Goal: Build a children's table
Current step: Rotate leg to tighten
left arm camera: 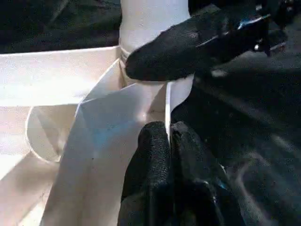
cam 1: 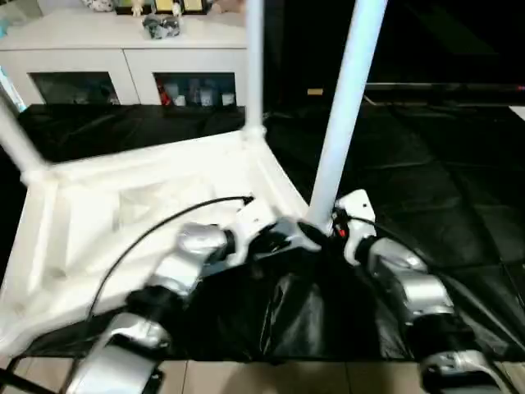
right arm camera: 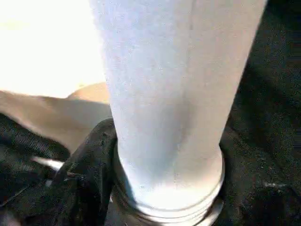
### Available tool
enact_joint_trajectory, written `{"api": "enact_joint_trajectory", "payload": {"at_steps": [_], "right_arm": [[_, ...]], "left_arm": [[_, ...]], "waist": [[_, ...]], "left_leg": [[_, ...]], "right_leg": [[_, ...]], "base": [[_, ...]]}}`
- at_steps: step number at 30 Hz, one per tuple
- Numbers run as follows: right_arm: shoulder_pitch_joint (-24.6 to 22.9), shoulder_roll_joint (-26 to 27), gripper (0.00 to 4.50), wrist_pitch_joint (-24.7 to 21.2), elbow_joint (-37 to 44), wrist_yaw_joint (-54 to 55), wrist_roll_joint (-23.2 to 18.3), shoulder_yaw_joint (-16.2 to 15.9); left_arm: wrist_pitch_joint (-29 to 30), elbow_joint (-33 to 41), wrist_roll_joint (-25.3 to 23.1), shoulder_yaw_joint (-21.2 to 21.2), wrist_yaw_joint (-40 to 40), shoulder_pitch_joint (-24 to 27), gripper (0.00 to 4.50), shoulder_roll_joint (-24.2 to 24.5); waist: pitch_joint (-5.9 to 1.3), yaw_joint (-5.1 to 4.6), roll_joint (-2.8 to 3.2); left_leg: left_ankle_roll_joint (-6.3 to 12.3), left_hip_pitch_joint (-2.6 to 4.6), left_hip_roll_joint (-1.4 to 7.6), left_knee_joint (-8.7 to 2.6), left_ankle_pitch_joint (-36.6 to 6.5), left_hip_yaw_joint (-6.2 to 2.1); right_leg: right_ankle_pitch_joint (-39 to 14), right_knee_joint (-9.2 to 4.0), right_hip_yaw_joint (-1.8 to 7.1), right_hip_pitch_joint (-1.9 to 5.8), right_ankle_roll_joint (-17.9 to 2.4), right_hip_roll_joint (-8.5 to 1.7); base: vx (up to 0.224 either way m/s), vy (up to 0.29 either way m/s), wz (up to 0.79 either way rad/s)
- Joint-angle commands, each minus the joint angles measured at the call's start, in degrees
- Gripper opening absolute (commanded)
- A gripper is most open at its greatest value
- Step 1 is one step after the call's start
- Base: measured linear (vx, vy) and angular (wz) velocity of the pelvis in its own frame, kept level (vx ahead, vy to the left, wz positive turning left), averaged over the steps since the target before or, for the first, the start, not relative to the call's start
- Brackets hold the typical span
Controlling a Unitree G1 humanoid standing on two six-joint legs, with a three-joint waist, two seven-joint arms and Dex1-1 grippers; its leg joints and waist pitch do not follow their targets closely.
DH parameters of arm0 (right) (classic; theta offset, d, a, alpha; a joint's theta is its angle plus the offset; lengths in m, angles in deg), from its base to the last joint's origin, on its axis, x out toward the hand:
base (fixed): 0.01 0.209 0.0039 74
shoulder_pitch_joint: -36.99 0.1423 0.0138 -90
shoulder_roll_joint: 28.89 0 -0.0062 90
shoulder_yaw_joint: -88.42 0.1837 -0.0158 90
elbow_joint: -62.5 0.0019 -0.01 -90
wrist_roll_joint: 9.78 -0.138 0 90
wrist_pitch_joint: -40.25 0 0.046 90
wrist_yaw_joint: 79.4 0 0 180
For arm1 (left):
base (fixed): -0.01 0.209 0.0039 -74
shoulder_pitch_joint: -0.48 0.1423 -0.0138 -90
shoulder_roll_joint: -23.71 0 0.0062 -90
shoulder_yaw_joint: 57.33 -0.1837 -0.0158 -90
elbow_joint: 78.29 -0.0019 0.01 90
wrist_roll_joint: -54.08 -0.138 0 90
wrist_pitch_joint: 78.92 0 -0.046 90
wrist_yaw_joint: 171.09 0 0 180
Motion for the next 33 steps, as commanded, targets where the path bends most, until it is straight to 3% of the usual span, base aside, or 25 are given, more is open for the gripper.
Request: {"api": "enact_joint_trajectory", "payload": {"at_steps": [1, 2, 4, 5, 7, 11, 15, 16, 18, 20, 21, 24, 28, 30, 33], "right_arm": [[1.1, 6.8, 2.67, -1.4, -2.3, 0.7, -0.2, -4.3], [1.9, 8.1, 2.67, -1.0, -2.9, 1.9, -0.4, -3.8], [2.3, 9.0, 2.67, 0.1, -2.8, 1.9, -0.7, -3.4], [2.6, 9.4, 3.23, 0.5, -2.7, 1.5, -1.3, -3.0], [2.7, 8.9, 3.37, 0.8, -2.5, 0.3, -1.7, -3.0], [2.5, 5.2, 3.74, 0.6, -1.2, -4.6, -1.9, -3.9], [2.5, 2.2, 4.01, 0.5, -0.4, -8.5, -1.2, -4.4], [2.5, 0.5, 4.23, 0.6, 0.1, -10.9, -1.1, -4.7], [2.3, -1.9, 4.23, 0.8, 0.9, -14.5, -0.7, -5.8], [2.0, -5.5, 4.23, 1.8, 1.9, -20.0, 0.2, -7.9], [1.8, -6.8, 4.23, 2.2, 2.2, -21.8, 0.6, -8.8], [1.7, -8.8, 4.23, 2.3, 2.5, -25.6, 0.7, -9.6], [1.8, -10.7, 4.23, 2.1, 2.9, -29.9, 0.3, -10.1], [1.8, -11.5, 3.88, 1.9, 3.2, -32.0, -0.2, -10.4], [2.2, -12.8, 3.71, 1.1, 3.9, -36.2, -2.2, -11.2]], "left_arm": [[0.0, -0.8, 0.9, 0.4, -6.3, -2.8, 0.00, -5.3], [-0.2, -1.3, 0.6, 0.9, -7.7, -3.2, 0.00, -5.9], [-0.4, -1.2, 0.9, 1.1, -7.3, -3.4, 0.00, -6.1], [-0.6, -0.9, 0.9, 1.2, -6.7, -3.3, 0.00, -6.0], [-1.5, 0.1, 1.2, 0.6, -4.6, -2.7, 0.00, -5.3], [-3.1, 3.1, 2.7, -1.0, 2.8, -0.6, 0.00, -3.3], [-3.5, 4.4, 3.1, -1.8, 6.9, 0.3, 0.00, -1.5], [-3.7, 4.9, 3.2, -2.2, 8.9, 0.6, 0.00, -0.5], [-3.9, 5.4, 3.6, -2.4, 11.2, 0.9, 0.00, 0.6], [-4.3, 6.2, 4.5, -2.7, 14.9, 1.3, 0.00, 2.1], [-4.3, 6.6, 4.8, -2.7, 16.1, 1.5, 0.00, 2.7], [-4.0, 7.4, 5.2, -2.7, 18.5, 1.9, 0.00, 4.0], [-3.7, 7.8, 5.6, -2.6, 20.9, 2.1, 0.00, 5.3], [-3.3, 8.3, 5.9, -2.8, 22.6, 2.3, 0.00, 6.2], [-2.0, 9.6, 7.1, -3.4, 27.3, 2.8, 0.00, 8.6]], "waist": [[-2.69, -0.63, -0.29], [-2.78, -0.71, 0.17], [-2.89, -0.88, -0.12], [-2.89, -0.90, -0.12], [-2.86, -1.08, -0.03], [-2.95, -1.06, -0.36], [-3.03, -0.78, -0.43], [-3.27, -0.66, -0.55], [-3.40, -0.16, -0.49], [-3.28, 0.35, -0.66], [-3.40, 0.65, -0.48], [-3.55, 0.97, -0.54], [-3.44, 1.03, -0.67], [-3.42, 1.06, -0.76], [-3.36, 1.13, -1.02]], "left_leg": [[2.48, -0.25, -1.70, -4.17, -20.9, 0.52], [2.33, -0.27, -1.61, -4.31, -21.0, 0.40], [2.84, -0.30, -1.50, -4.50, -21.3, 0.40], [3.02, -0.26, -1.44, -4.54, -21.3, 0.41], [3.55, -0.22, -1.28, -4.65, -21.9, 0.49], [4.29, -0.70, -1.05, -4.78, -20.5, 0.54], [4.59, -0.53, -0.97, -4.46, -18.7, 0.91], [4.91, -0.71, -0.96, -4.36, -16.3, 1.03], [5.64, -0.41, -0.94, -4.10, -14.5, 1.30], [6.00, -0.69, -0.88, -3.90, -13.7, 1.41], [6.02, -0.68, -0.80, -3.88, -12.8, 1.40], [6.08, -0.88, -0.67, -3.79, -10.1, 1.34], [6.13, -0.79, -0.58, -3.79, -10.9, 1.46], [5.81, -0.69, -0.54, -3.81, -11.5, 1.45], [5.93, -0.72, -0.40, -3.83, -11.4, 1.54]], "right_leg": [[-36.8, -6.13, -0.44, 2.76, -2.3, -0.87], [-36.0, -6.03, -0.49, 2.92, -2.6, -0.97], [-32.9, -6.02, -0.43, 3.08, -3.7, -0.93], [-32.0, -5.92, -0.29, 3.02, -4.2, -0.96], [-30.0, -5.61, 0.00, 2.97, -5.8, -0.97], [-27.2, -4.96, 0.33, 3.52, -7.5, -1.24], [-24.3, -4.48, 0.81, 3.40, -9.5, -1.29], [-21.9, -4.13, 0.99, 3.68, -10.2, -1.38], [-19.4, -3.90, 1.14, 3.52, -11.5, -1.27], [-17.9, -3.46, 1.33, 3.58, -12.1, -1.13], [-16.6, -3.06, 1.39, 3.71, -12.5, -1.20], [-12.4, -2.41, 1.31, 4.13, -13.8, -1.15], [-13.6, -2.36, 1.30, 4.10, -13.9, -1.13], [-14.9, -2.52, 1.32, 4.05, -13.5, -1.21], [-15.0, -2.43, 1.38, 3.94, -13.5, -1.17]], "base": [[0.000, 0.000, 0.00], [0.000, 0.000, 0.00], [0.000, 0.000, 0.00], [0.000, 0.000, 0.00], [0.000, 0.000, 0.00], [0.000, 0.000, 0.00], [0.000, 0.000, 0.00], [0.000, 0.000, 0.00], [0.000, 0.000, 0.00], [0.000, 0.000, 0.00], [0.000, 0.000, 0.00], [0.000, 0.000, 0.00], [0.000, 0.000, 0.00], [0.000, 0.000, 0.00], [0.000, 0.000, 0.00]]}}
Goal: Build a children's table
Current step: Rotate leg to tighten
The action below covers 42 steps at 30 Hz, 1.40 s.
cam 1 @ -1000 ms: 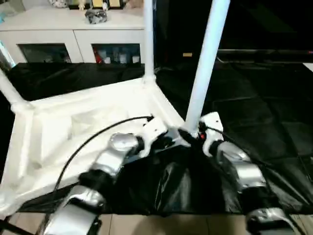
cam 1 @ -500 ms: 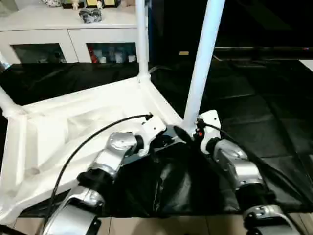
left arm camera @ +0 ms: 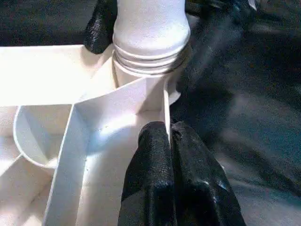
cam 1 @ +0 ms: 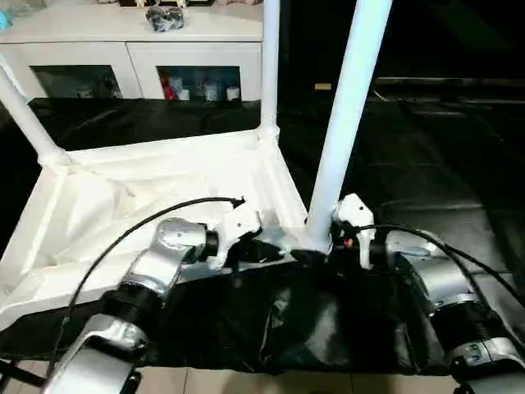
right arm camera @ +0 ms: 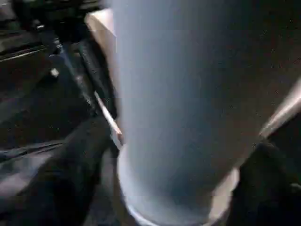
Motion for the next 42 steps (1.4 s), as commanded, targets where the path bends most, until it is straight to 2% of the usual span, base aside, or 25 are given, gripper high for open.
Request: {"api": "enact_joint_trajectory", "payload": {"at_steps": [1, 2, 3, 4, 5, 7, 12, 16, 21, 22, 24, 25, 26, 30, 33, 34, 36, 38, 42], "right_arm": [[0.6, 0.3, 3.55, -0.9, 0.9, -1.8, -0.7, -2.0], [0.7, 0.1, 3.46, -0.9, 1.0, -2.7, -0.8, -2.4], [0.8, -0.2, 3.43, -0.9, 1.0, -3.3, -0.8, -2.7], [0.8, -0.2, 3.38, -0.9, 1.0, -3.6, -0.8, -2.9], [0.8, -0.4, 3.26, -0.9, 1.0, -4.6, -0.6, -3.3], [0.8, -0.4, 3.11, -0.8, 0.9, -5.0, -0.4, -3.4], [0.5, -0.3, 2.78, -0.8, 0.8, -5.5, -0.1, -3.8], [-0.5, 1.5, 2.74, -1.1, -0.1, -2.1, -0.4, -3.1], [0.1, 6.2, 2.72, -0.8, -4.0, 10.0, 0.6, -0.3], [0.6, 8.1, 2.72, -0.7, -5.6, 14.8, 1.0, 0.8], [1.8, 11.6, 2.72, -0.6, -8.3, 22.7, 0.7, 3.1], [2.1, 12.5, 2.72, -0.6, -9.0, 24.5, 0.6, 3.6], [3.4, 14.8, 2.72, -0.7, -11.4, 30.9, 0.9, 5.1], [6.2, 19.1, 2.72, -1.3, -15.4, 41.5, -0.2, 8.7], [7.2, 20.8, 2.72, 0.0, -16.1, 43.0, 0.1, 8.9], [7.3, 20.9, 3.28, 0.5, -15.9, 42.5, -0.2, 9.1], [7.7, 20.9, 3.28, 1.0, -15.8, 40.4, -0.7, 9.6], [7.9, 20.6, 3.58, 1.5, -16.1, 40.0, -0.4, 9.5], [7.8, 16.9, 3.72, 2.5, -15.5, 35.5, 0.8, 7.7]], "left_arm": [[-0.4, 3.0, 1.8, -2.0, 3.9, -0.1, 0.00, -0.8], [-0.3, 3.2, 1.9, -2.1, 4.7, 0.0, 0.00, -0.2], [0.0, 3.3, 2.0, -2.2, 5.3, 0.0, 0.00, 0.2], [0.1, 3.3, 2.0, -2.2, 5.5, 0.0, 0.00, 0.3], [0.4, 3.4, 2.0, -2.2, 6.2, 0.0, 0.00, 0.8], [0.5, 3.4, 2.0, -2.2, 6.6, 0.0, 0.00, 1.0], [0.4, 3.2, 2.0, -2.0, 6.7, -0.1, 0.00, 1.2], [0.0, 2.0, 0.9, -1.1, 0.6, -0.9, 0.00, -0.8], [0.1, -0.7, -1.1, 0.5, -8.4, -2.5, 0.00, -4.1], [0.6, -1.5, -1.4, 1.1, -11.5, -3.1, 0.00, -5.3], [1.0, -2.6, -2.1, 1.5, -16.1, -4.1, 0.00, -7.5], [1.0, -2.8, -2.4, 1.5, -17.2, -4.3, 0.00, -8.0], [1.8, -3.6, -2.8, 2.0, -21.5, -5.1, 0.00, -9.9], [2.6, -5.2, -3.9, 2.9, -29.4, -6.2, 0.00, -13.2], [2.8, -5.6, -3.7, 3.6, -31.1, -6.3, 0.00, -14.6], [2.6, -5.6, -3.6, 3.5, -30.6, -6.2, 0.00, -14.5], [2.0, -5.2, -3.5, 3.1, -28.6, -5.8, 0.00, -14.1], [1.8, -5.0, -3.5, 2.8, -27.7, -5.5, 0.00, -13.6], [1.8, -4.4, -3.5, 2.0, -23.6, -4.5, 0.00, -10.8]], "waist": [[-3.70, 0.33, -0.84], [-3.62, 0.31, -0.83], [-3.62, 0.28, -1.11], [-3.56, 0.36, -0.96], [-3.56, 0.33, -1.12], [-3.51, 0.43, -1.05], [-3.60, 0.54, -1.09], [-3.63, 0.60, -1.05], [-3.51, 0.35, -1.11], [-3.48, 0.18, -0.90], [-3.45, -0.37, -1.01], [-3.39, -0.64, -0.92], [-3.42, -0.71, -0.82], [-3.62, -0.98, -0.75], [-3.85, -0.71, -0.81], [-3.90, -0.63, -1.00], [-3.88, -0.54, -0.97], [-3.84, -0.50, -1.01], [-3.81, -0.63, -0.88]], "left_leg": [[5.84, -0.58, -0.53, -3.31, -11.5, 1.37], [5.80, -0.62, -0.55, -3.33, -11.7, 1.40], [5.72, -0.62, -0.56, -3.33, -11.7, 1.42], [5.47, -0.58, -0.55, -3.39, -11.7, 1.37], [5.43, -0.54, -0.54, -3.37, -11.9, 1.40], [5.16, -0.58, -0.57, -3.42, -11.8, 1.35], [4.89, -0.58, -0.61, -3.37, -11.0, 1.33], [4.95, -0.57, -0.60, -3.30, -10.7, 1.36], [3.37, -0.54, -0.91, -3.51, -12.0, 1.15], [2.87, -0.54, -0.93, -3.54, -12.0, 1.13], [2.22, -0.61, -1.09, -3.61, -13.1, 1.03], [1.89, -0.56, -1.09, -3.67, -14.1, 0.95], [1.78, -0.45, -1.10, -3.62, -14.4, 0.94], [1.95, -0.39, -1.23, -3.46, -14.0, 1.02], [3.03, -0.54, -1.23, -3.34, -12.3, 1.13], [3.54, -0.60, -1.21, -3.30, -11.6, 1.21], [4.27, -0.59, -1.20, -3.30, -11.2, 1.29], [4.65, -0.69, -1.22, -3.33, -11.2, 1.25], [4.66, -0.74, -1.16, -3.34, -11.7, 1.19]], "right_leg": [[-15.3, -3.10, 1.17, 4.23, -13.3, -1.23], [-15.7, -3.14, 1.16, 4.20, -13.3, -1.17], [-16.1, -3.20, 1.16, 4.23, -13.0, -1.16], [-16.8, -3.25, 1.19, 4.20, -12.8, -1.24], [-17.2, -3.30, 1.18, 4.18, -12.7, -1.22], [-18.0, -3.34, 1.19, 4.15, -12.2, -1.22], [-17.3, -3.20, 1.26, 4.19, -12.2, -1.22], [-16.5, -3.13, 1.28, 4.14, -12.4, -1.24], [-20.8, -3.68, 1.18, 4.15, -10.3, -1.24], [-21.1, -3.74, 1.24, 3.99, -9.9, -1.27], [-22.7, -3.91, 1.08, 4.01, -9.5, -1.21], [-24.1, -4.16, 1.00, 3.89, -8.9, -1.24], [-24.6, -4.22, 0.98, 3.83, -8.7, -1.24], [-23.2, -4.21, 1.00, 3.72, -8.9, -1.13], [-18.7, -3.80, 1.09, 3.94, -10.2, -1.06], [-16.7, -3.62, 1.14, 4.00, -10.9, -1.05], [-15.2, -3.49, 1.16, 4.10, -11.7, -1.08], [-15.8, -3.53, 1.11, 4.22, -11.8, -1.18], [-16.5, -3.54, 1.03, 4.31, -11.9, -1.19]], "base": [[0.000, 0.000, 0.00], [0.000, 0.000, 0.00], [0.000, 0.000, 0.00], [0.000, 0.000, 0.00], [0.000, 0.000, 0.00], [0.000, 0.000, 0.00], [0.000, 0.000, 0.00], [0.000, 0.000, 0.00], [0.000, 0.000, 0.00], [0.000, 0.000, 0.00], [0.000, 0.000, 0.00], [0.000, 0.000, 0.00], [0.000, 0.000, 0.00], [0.000, 0.000, 0.00], [0.000, 0.000, 0.00], [0.000, 0.000, 0.00], [0.000, 0.000, 0.00], [0.000, 0.000, 0.00], [0.000, 0.000, 0.00]]}}
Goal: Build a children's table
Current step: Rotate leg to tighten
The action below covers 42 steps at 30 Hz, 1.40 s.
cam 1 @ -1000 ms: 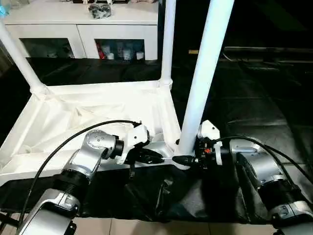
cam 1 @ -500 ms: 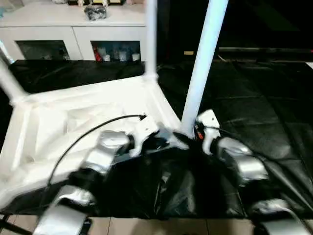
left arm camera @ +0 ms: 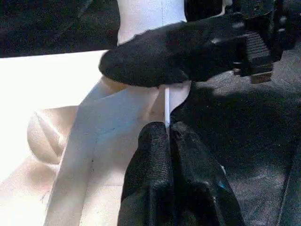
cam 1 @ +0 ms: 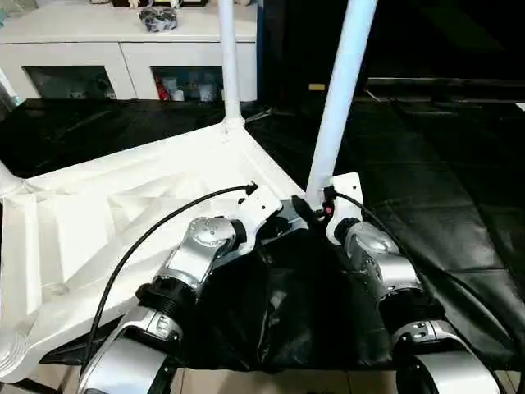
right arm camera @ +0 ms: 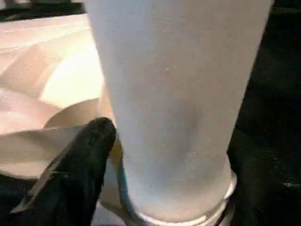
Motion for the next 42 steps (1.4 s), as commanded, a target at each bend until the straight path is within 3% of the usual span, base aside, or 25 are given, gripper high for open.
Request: {"api": "enact_joint_trajectory", "payload": {"at_steps": [1, 4, 5, 6, 12, 19, 21, 25, 30, 36, 39, 40, 42], "right_arm": [[0.5, 0.3, 3.72, -0.3, -0.1, -4.7, 0.2, -3.4], [-0.4, -2.9, 3.72, 0.1, 1.0, -11.6, 1.1, -5.7], [-1.0, -4.6, 3.72, 0.2, 2.0, -15.6, 1.5, -7.1], [-1.3, -5.2, 3.72, 0.0, 2.5, -17.4, 1.5, -7.5], [-3.7, -12.2, 3.72, 3.6, 6.5, -32.9, 1.5, -12.0], [-5.4, -15.6, 3.72, 2.4, 10.8, -42.6, -0.4, -14.4], [-5.6, -15.8, 3.57, 2.1, 11.1, -43.6, -0.7, -14.6], [-6.5, -16.2, 3.22, 1.2, 12.5, -46.2, -1.3, -15.6], [-7.7, -16.6, 2.80, -0.2, 14.2, -48.1, -1.5, -16.4], [-8.4, -15.5, 2.72, -0.8, 14.7, -46.1, -1.6, -15.8], [-7.2, -11.8, 2.72, -2.0, 11.5, -36.4, -0.9, -13.0], [-6.7, -10.8, 2.72, -2.3, 10.6, -33.5, -0.6, -12.2], [-5.2, -7.3, 2.71, -3.4, 7.7, -24.1, -0.3, -9.7]], "left_arm": [[-2.3, 1.8, 2.1, -1.3, 4.1, 0.0, 0.00, -0.2], [-2.5, 2.9, 2.8, -1.7, 8.8, 0.8, 0.00, 1.7], [-2.4, 3.7, 3.4, -2.0, 11.5, 1.3, 0.00, 2.7], [-2.5, 4.2, 3.6, -2.2, 12.7, 1.5, 0.00, 3.2], [-3.9, 5.1, 5.3, -3.1, 21.0, 1.7, 0.00, 6.9], [-2.6, 7.7, 7.1, -4.5, 29.9, 2.2, 0.00, 9.9], [-2.6, 7.5, 7.3, -4.5, 30.4, 2.1, 0.00, 10.1], [-1.9, 7.8, 7.8, -5.2, 32.8, 2.1, 0.00, 10.8], [-1.3, 8.4, 8.1, -5.4, 33.8, 2.4, 0.00, 11.3], [-1.7, 8.1, 7.3, -4.6, 30.2, 2.8, 0.00, 9.9], [-2.6, 5.0, 5.3, -2.9, 20.6, 1.3, 0.00, 6.9], [-2.8, 4.4, 4.8, -2.7, 18.5, 1.0, 0.00, 6.3], [-2.8, 3.6, 4.4, -2.1, 14.5, 0.4, 0.00, 4.4]], "waist": [[-3.76, 0.20, -0.59], [-3.69, 0.40, -0.59], [-3.68, 0.48, -0.04], [-3.67, 0.49, -0.39], [-3.75, 0.88, -0.24], [-3.64, 1.35, -0.30], [-3.63, 1.54, -0.08], [-3.61, 1.87, -0.19], [-3.69, 2.11, -0.15], [-3.67, 2.09, -0.16], [-3.50, 2.00, -0.23], [-3.31, 1.69, -0.23], [-3.30, 1.25, -0.26]], "left_leg": [[4.78, -0.66, -1.12, -3.38, -11.7, 1.27], [5.05, -0.62, -1.02, -3.38, -12.5, 1.28], [4.96, -0.53, -0.99, -3.40, -12.6, 1.22], [5.12, -0.59, -0.96, -3.40, -13.0, 1.24], [5.71, -0.61, -0.69, -3.28, -11.9, 1.31], [5.95, -0.52, -0.52, -3.35, -12.4, 1.37], [5.59, -0.40, -0.50, -3.36, -12.6, 1.35], [4.62, -0.35, -0.49, -3.51, -13.5, 1.25], [4.53, -0.40, -0.51, -3.46, -12.5, 1.25], [4.50, -0.42, -0.55, -3.43, -12.5, 1.27], [3.65, -0.20, -0.61, -3.53, -14.0, 1.24], [3.02, -0.47, -0.81, -3.63, -15.0, 1.15], [1.99, -0.32, -1.00, -3.74, -15.9, 0.95]], "right_leg": [[-16.3, -3.57, 1.09, 4.19, -12.1, -1.20], [-16.7, -3.55, 1.08, 4.19, -12.5, -1.24], [-16.6, -3.54, 1.09, 4.17, -12.6, -1.29], [-16.5, -3.59, 1.05, 4.30, -12.6, -1.19], [-13.2, -3.06, 1.10, 4.33, -14.0, -1.16], [-14.1, -3.03, 1.12, 4.33, -14.3, -1.10], [-14.6, -3.10, 1.13, 4.24, -14.3, -1.15], [-16.4, -3.21, 1.13, 4.25, -13.4, -1.16], [-15.1, -3.02, 1.20, 4.29, -13.5, -1.16], [-15.0, -3.12, 1.13, 4.29, -13.5, -1.14], [-17.9, -3.54, 1.15, 4.05, -12.6, -1.17], [-20.6, -3.77, 1.09, 4.07, -11.5, -1.19], [-24.4, -4.16, 0.90, 3.93, -9.6, -1.17]], "base": [[0.000, 0.000, 0.00], [0.000, 0.000, 0.00], [0.000, 0.000, 0.00], [0.000, 0.000, 0.00], [0.000, 0.000, 0.00], [0.000, 0.000, 0.00], [0.000, 0.000, 0.00], [0.000, 0.000, 0.00], [0.000, 0.000, 0.00], [0.000, 0.000, 0.00], [0.000, 0.000, 0.00], [0.000, 0.000, 0.00], [0.000, 0.000, 0.00]]}}
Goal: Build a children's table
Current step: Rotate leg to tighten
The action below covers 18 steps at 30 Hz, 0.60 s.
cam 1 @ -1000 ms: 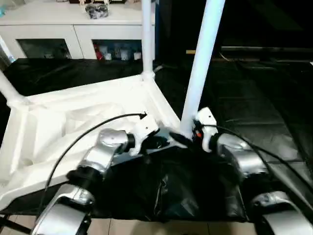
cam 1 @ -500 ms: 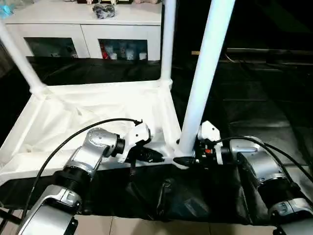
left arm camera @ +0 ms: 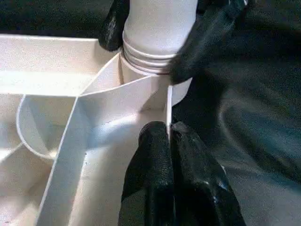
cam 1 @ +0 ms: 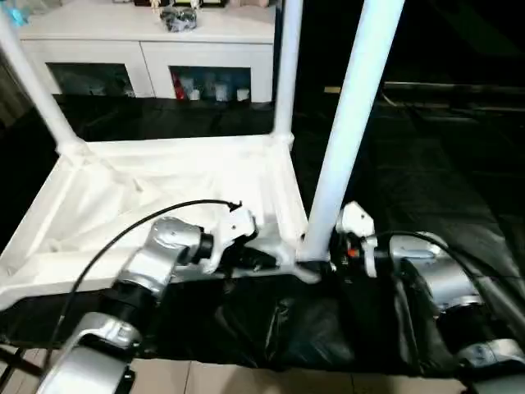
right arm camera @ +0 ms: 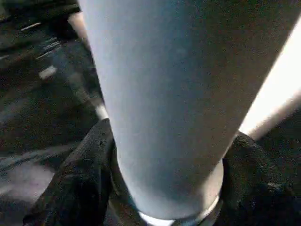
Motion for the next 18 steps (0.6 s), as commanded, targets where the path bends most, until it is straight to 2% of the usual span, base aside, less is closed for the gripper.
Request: {"api": "enact_joint_trajectory", "payload": {"at_steps": [1, 2, 3, 5, 6, 7, 9, 12, 13, 14, 15, 18], "right_arm": [[0.8, 4.1, 2.71, -1.7, -2.0, 5.4, 0.0, -1.4], [1.4, 5.7, 2.70, -2.1, -3.1, 9.5, 0.0, -0.4], [2.0, 8.5, 2.70, -2.1, -4.8, 15.9, 0.2, 1.0], [2.3, 10.0, 2.70, -2.0, -5.6, 19.5, 0.3, 1.7], [2.6, 11.5, 2.70, -1.8, -6.3, 22.6, 0.5, 2.4], [2.8, 12.9, 2.70, -1.7, -6.8, 25.2, 0.6, 3.0], [3.4, 15.7, 2.70, -1.9, -7.8, 29.3, 0.7, 4.2], [3.4, 18.8, 2.70, 0.4, -7.6, 30.5, 1.6, 2.9], [3.4, 19.0, 3.05, 1.0, -7.5, 30.4, 1.9, 2.6], [3.4, 19.0, 3.05, 1.0, -7.5, 30.4, 1.9, 2.6], [3.2, 18.5, 3.40, 1.5, -6.7, 28.4, 1.2, 2.4], [3.3, 16.4, 3.49, 1.5, -6.2, 26.1, 1.6, 2.3]], "left_arm": [[-0.8, 0.4, 0.4, 0.0, -4.7, -2.2, 0.00, -3.6], [-0.7, 0.0, 0.1, 0.2, -6.7, -2.6, 0.00, -4.5], [-0.5, -0.6, -0.6, 0.3, -10.0, -3.2, 0.00, -6.2], [0.1, -0.8, -0.9, 0.3, -11.7, -3.5, 0.00, -7.1], [0.5, -1.0, -1.1, 0.3, -13.1, -3.7, 0.00, -7.9], [0.7, -1.2, -1.5, 0.4, -14.9, -4.0, 0.00, -8.6], [1.2, -2.1, -1.9, 1.1, -18.3, -4.5, 0.00, -10.1], [0.0, -3.1, -2.8, 1.0, -20.7, -4.7, 0.00, -11.5], [-0.3, -3.1, -3.0, 0.8, -20.7, -4.6, 0.00, -11.5], [-0.3, -3.1, -3.0, 0.8, -20.7, -4.6, 0.00, -11.5], [-0.6, -2.2, -2.5, 0.6, -18.5, -4.0, 0.00, -10.6], [-1.1, -1.2, -1.9, 0.4, -15.6, -3.3, 0.00, -8.8]], "waist": [[-3.26, -0.48, -0.31], [-3.30, -0.59, -0.38], [-3.27, -0.95, -0.38], [-3.38, -1.35, -0.29], [-3.44, -1.37, -0.28], [-3.43, -1.41, 0.00], [-3.50, -1.54, -0.11], [-3.56, -1.53, 0.00], [-3.58, -1.49, 0.06], [-3.60, -1.50, 0.04], [-3.58, -1.46, 0.05], [-3.53, -1.61, -0.02]], "left_leg": [[1.55, -0.42, -1.14, -4.24, -16.5, 0.85], [1.49, -0.48, -1.19, -4.25, -16.6, 0.76], [1.61, -0.47, -1.25, -4.20, -16.8, 0.79], [1.56, -0.57, -1.28, -4.20, -16.4, 0.71], [1.71, -0.54, -1.32, -4.13, -16.2, 0.74], [1.84, -0.57, -1.32, -4.15, -16.0, 0.77], [2.01, -0.54, -1.34, -4.14, -15.7, 0.86], [2.24, -0.56, -1.22, -4.19, -15.5, 0.87], [2.43, -0.58, -1.18, -4.23, -15.6, 0.85], [2.53, -0.55, -1.15, -4.21, -15.8, 0.89], [2.76, -0.49, -1.18, -4.21, -16.1, 0.94], [3.27, -0.63, -1.18, -4.24, -16.6, 0.95]], "right_leg": [[-26.1, -4.37, 0.76, 3.70, -8.8, -1.20], [-26.7, -4.44, 0.67, 3.82, -8.3, -1.22], [-27.6, -4.67, 0.67, 3.56, -7.7, -1.22], [-27.8, -4.70, 0.62, 3.59, -7.2, -1.20], [-27.5, -4.71, 0.60, 3.50, -7.1, -1.19], [-26.6, -4.70, 0.65, 3.46, -7.5, -1.15], [-24.7, -4.61, 0.72, 3.39, -8.2, -1.02], [-22.0, -4.33, 0.76, 3.50, -9.3, -0.98], [-20.9, -4.21, 0.80, 3.57, -9.7, -1.00], [-20.4, -4.17, 0.83, 3.54, -10.0, -0.99], [-19.9, -4.17, 0.86, 3.56, -10.4, -1.00], [-19.6, -4.07, 0.90, 3.73, -10.9, -1.08]], "base": [[0.000, 0.000, 0.00], [0.000, 0.000, 0.00], [0.000, 0.000, 0.00], [0.000, 0.000, 0.00], [0.000, 0.000, 0.00], [0.000, 0.000, 0.00], [0.000, 0.000, 0.00], [0.000, 0.000, 0.00], [0.000, 0.000, 0.00], [0.000, 0.000, 0.00], [0.000, 0.000, 0.00], [0.000, 0.000, 0.00]]}}
